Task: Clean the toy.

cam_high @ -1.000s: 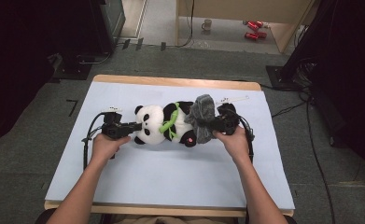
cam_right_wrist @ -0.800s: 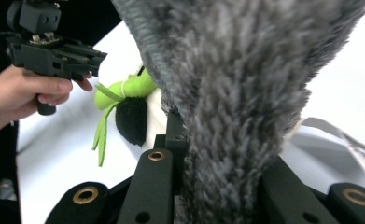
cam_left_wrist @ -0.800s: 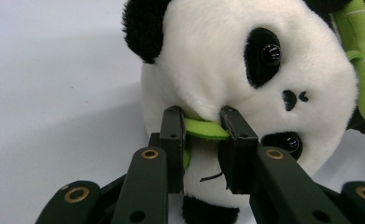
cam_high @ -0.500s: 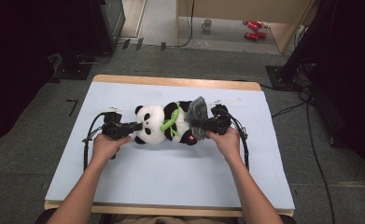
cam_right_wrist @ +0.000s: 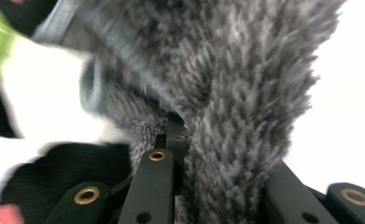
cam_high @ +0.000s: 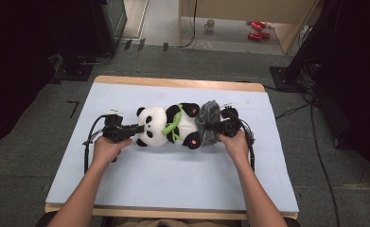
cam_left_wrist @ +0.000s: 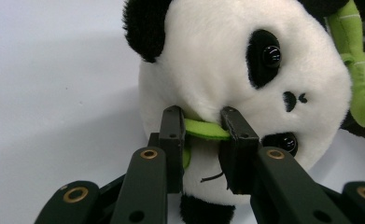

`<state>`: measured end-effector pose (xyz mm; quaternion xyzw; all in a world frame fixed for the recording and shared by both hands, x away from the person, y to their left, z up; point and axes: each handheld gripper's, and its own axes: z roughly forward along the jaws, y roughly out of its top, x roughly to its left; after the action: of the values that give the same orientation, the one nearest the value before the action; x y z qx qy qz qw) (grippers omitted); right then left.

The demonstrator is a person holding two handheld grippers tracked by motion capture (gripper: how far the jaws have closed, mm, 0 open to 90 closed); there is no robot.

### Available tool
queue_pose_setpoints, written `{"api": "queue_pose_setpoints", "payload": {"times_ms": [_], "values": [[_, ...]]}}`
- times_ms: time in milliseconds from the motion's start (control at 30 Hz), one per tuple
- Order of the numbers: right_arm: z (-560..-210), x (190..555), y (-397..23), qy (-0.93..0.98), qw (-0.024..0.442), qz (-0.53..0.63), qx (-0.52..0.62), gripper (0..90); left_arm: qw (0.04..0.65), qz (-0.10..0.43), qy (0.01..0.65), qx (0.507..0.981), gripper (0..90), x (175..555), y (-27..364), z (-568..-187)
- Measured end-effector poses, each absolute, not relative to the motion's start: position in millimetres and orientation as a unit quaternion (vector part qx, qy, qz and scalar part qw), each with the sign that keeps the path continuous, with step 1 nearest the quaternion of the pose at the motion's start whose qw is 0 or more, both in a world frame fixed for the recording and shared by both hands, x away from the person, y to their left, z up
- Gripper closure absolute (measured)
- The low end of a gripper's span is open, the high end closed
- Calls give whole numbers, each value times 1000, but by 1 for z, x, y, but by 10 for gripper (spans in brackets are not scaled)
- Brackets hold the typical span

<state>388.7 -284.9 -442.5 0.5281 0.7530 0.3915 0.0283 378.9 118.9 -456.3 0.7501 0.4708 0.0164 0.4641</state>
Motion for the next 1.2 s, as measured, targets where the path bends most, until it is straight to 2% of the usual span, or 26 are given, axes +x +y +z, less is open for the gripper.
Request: {"api": "queue_pose_setpoints", "payload": {"times_ms": [233, 600, 700, 800, 933, 1033, 1133, 1200], "values": [[-378, 370, -267, 769, 54, 421, 478, 796, 464, 18, 474, 749, 746, 378, 118, -454], [-326, 375, -195, 790, 23, 458, 407, 795, 490, 35, 442, 750, 792, 370, 110, -438], [-327, 382, -170, 804, 14, 445, 394, 795, 493, 38, 437, 751, 791, 368, 107, -435], [-343, 392, -152, 819, 5, 415, 397, 796, 494, 35, 437, 751, 790, 368, 107, -436], [-363, 399, -145, 825, 3, 392, 407, 797, 487, 31, 443, 752, 787, 369, 108, -440], [-367, 401, -146, 835, 29, 360, 415, 799, 482, 28, 450, 751, 769, 371, 109, -443], [-372, 403, -149, 839, 37, 339, 424, 801, 474, 30, 455, 753, 704, 371, 111, -446], [-378, 404, -154, 838, 42, 331, 431, 801, 481, 34, 456, 748, 612, 371, 115, -447]]}}
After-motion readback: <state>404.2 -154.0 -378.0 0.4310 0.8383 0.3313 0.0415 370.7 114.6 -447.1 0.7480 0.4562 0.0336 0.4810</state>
